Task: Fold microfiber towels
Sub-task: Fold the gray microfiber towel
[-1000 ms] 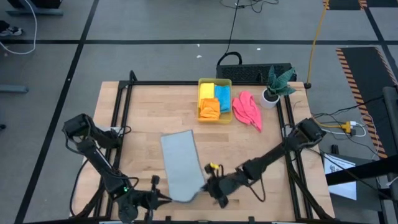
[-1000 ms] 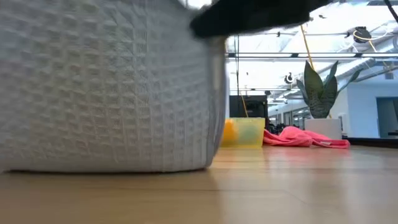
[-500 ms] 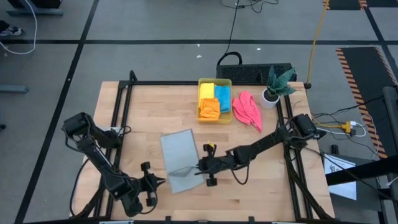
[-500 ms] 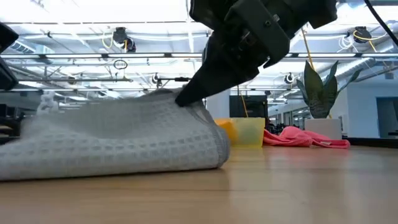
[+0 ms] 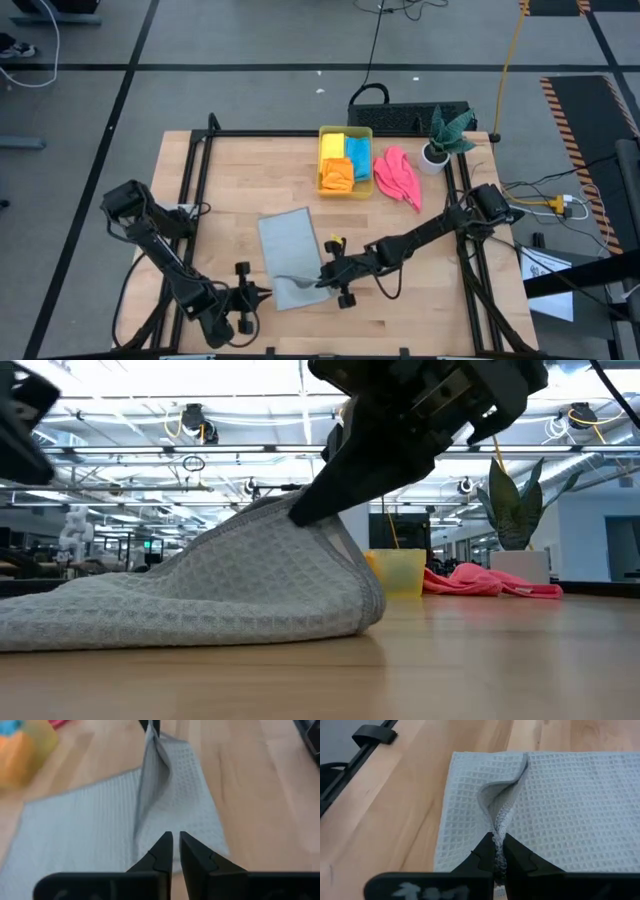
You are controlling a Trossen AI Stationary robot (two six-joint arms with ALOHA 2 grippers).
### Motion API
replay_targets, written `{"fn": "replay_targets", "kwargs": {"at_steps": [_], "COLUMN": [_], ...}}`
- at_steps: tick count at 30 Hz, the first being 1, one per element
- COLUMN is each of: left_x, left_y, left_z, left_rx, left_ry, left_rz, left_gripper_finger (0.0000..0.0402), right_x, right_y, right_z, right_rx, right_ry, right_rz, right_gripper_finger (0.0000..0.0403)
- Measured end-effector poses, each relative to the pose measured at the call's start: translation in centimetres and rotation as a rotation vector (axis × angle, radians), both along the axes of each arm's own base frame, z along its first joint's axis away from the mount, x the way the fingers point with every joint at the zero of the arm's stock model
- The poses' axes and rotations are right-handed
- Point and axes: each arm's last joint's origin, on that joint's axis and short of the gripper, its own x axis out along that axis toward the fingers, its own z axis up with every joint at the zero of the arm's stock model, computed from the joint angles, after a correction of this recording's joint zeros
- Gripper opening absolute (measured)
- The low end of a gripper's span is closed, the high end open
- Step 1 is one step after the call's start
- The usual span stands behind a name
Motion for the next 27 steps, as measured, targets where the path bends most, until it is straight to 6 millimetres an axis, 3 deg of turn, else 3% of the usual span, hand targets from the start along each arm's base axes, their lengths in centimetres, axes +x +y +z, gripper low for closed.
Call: {"fn": "replay_targets", "kwargs": {"at_steps": [3,7,15,20,27], "left_x": [0.9,2.2,3.4,3.6,3.8], "left_y": [0.6,1.9,5.4,5.9,5.3], "left_z": [0.1,-0.1,-2.6,-3.2,-3.4], "left_rx": [0.060,0.073,-0.041,-0.098,-0.184], "left_ry": [0.007,0.020,0.181,0.213,0.208], "left_rz": [-0.024,0.019,0.052,-0.008,-0.162], "left_gripper_finger": [0.0057,0.0113,0.0207,0.0201,0.0134], "right_x": [0.0,0.0,0.0,-0.1,-0.1], "right_y": [0.0,0.0,0.0,0.1,0.1], "right_z": [0.0,0.0,-0.1,-0.1,0.0], "right_rx": [-0.023,-0.036,-0.038,-0.038,-0.042], "right_ry": [-0.003,-0.005,-0.002,-0.002,-0.004], "right_rz": [0.018,0.029,0.030,0.032,0.037], "right_gripper_finger": [0.0006,0.0006,0.0007,0.0007,0.0007]}}
